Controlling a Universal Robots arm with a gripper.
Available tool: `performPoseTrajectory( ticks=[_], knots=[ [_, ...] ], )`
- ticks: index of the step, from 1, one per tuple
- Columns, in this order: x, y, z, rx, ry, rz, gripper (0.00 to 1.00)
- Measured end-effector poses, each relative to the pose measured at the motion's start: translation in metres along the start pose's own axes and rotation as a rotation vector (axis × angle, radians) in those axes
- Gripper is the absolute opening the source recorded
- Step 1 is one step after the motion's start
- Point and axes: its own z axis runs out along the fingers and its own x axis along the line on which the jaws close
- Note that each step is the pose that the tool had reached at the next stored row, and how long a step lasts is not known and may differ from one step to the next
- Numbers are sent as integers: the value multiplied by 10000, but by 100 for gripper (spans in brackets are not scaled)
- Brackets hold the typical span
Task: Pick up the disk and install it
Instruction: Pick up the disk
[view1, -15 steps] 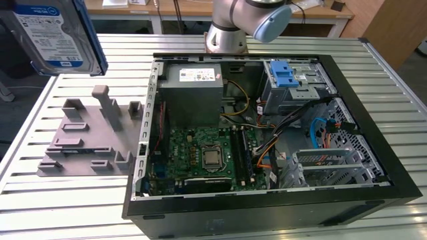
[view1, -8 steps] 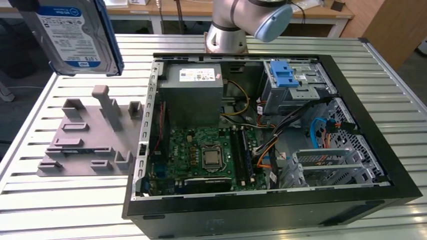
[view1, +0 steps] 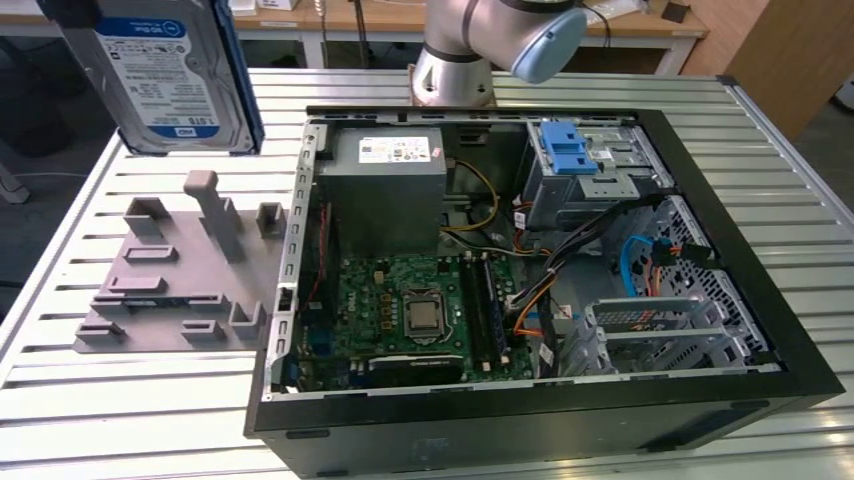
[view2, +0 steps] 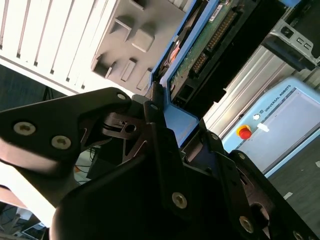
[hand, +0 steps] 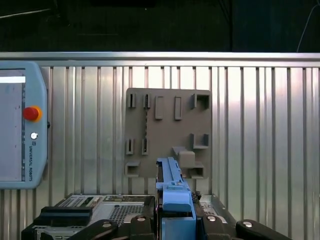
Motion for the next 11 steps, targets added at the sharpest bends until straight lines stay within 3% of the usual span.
performPoseTrajectory(
  ticks=[5, 11],
  knots=[
    [102, -88, 10, -2, 0, 1, 36],
    [182, -260, 21, -19, 2, 1, 36]
  ],
)
